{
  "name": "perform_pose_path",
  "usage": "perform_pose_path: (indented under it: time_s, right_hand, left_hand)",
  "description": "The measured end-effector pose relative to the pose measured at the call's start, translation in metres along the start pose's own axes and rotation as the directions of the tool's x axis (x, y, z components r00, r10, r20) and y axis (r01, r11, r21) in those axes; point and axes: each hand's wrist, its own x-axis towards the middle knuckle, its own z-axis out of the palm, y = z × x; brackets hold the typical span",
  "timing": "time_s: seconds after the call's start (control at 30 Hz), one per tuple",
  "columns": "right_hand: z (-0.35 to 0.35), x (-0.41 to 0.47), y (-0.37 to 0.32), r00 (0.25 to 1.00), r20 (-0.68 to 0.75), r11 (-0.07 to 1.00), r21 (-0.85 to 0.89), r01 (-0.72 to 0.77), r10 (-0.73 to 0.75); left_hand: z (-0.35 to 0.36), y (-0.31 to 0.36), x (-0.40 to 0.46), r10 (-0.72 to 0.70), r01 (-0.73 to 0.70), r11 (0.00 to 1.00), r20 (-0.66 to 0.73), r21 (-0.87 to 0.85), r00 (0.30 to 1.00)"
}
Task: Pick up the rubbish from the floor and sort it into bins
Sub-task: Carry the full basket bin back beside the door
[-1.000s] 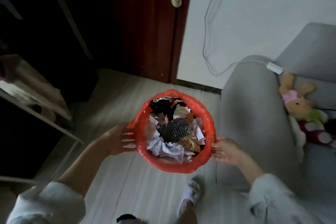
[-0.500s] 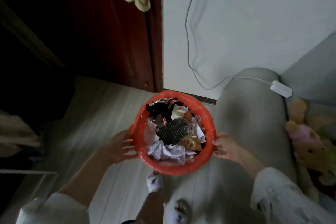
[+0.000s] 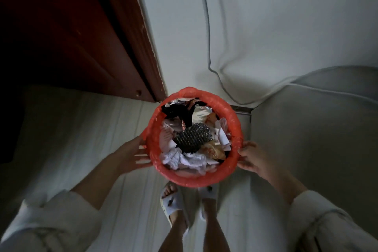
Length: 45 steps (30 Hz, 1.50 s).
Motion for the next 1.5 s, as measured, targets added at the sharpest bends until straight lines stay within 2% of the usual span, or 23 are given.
perform_pose_path:
  time_s: [0.2,0.4,0.63,0.73,0.87,1.0,1.1,1.2,1.3,1.37,1.43,1.5]
  right_hand:
    - [0.025,0.138,0.004,0.998,-0.065,1.0,-0.012,-0.003,0.003]
    - [0.047,0.236,0.02,0.997,-0.072,0.999,-0.031,-0.031,0.028]
    - [0.046,0.293,0.027,0.99,-0.141,1.0,-0.023,0.009,-0.012]
    - [0.043,0.298,0.025,0.981,-0.181,0.995,-0.086,0.05,-0.065]
    - [0.043,0.288,0.016,0.994,-0.088,0.993,-0.106,0.056,-0.065]
    - [0.052,0.233,-0.008,0.988,-0.052,0.963,-0.236,0.132,-0.148]
    - [0.061,0.174,-0.018,0.986,0.046,0.954,-0.25,0.167,-0.16]
    - [0.06,0.081,-0.046,0.976,0.099,0.932,-0.292,0.213,-0.192]
    - [0.046,-0.009,-0.09,0.938,0.203,0.888,-0.317,0.333,-0.279]
    - [0.035,-0.063,-0.117,0.88,0.252,0.801,-0.369,0.472,-0.403]
    - [0.031,-0.115,-0.134,0.807,0.323,0.689,-0.421,0.59,-0.494]
    - [0.037,-0.155,-0.141,0.747,0.419,0.609,-0.434,0.664,-0.516]
  left_hand:
    - [0.023,0.009,0.139,-0.001,0.001,0.999,-0.011,0.041,1.0]
    - [0.04,0.006,0.237,-0.001,0.003,0.998,-0.026,0.065,1.0]
    - [0.085,0.012,0.283,0.098,-0.102,0.991,-0.052,-0.09,0.994]
    - [0.096,0.011,0.288,0.081,-0.082,0.996,-0.039,-0.024,0.996]
    - [0.084,0.004,0.286,0.054,-0.049,0.994,-0.051,0.094,0.997]
    - [0.078,0.021,0.239,0.097,-0.093,0.991,-0.041,0.093,0.994]
    - [0.077,0.035,0.18,0.128,-0.127,0.99,-0.008,0.063,0.992]
    - [0.067,0.046,0.088,0.195,-0.193,0.979,-0.03,0.057,0.98]
    - [0.046,0.057,-0.014,0.417,-0.371,0.893,-0.155,0.256,0.896]
    - [0.026,0.056,-0.081,0.545,-0.457,0.811,-0.189,0.365,0.817]
    - [0.0,0.045,-0.143,0.628,-0.526,0.758,-0.215,0.385,0.748]
    - [-0.022,0.03,-0.19,0.65,-0.551,0.747,-0.236,0.372,0.722]
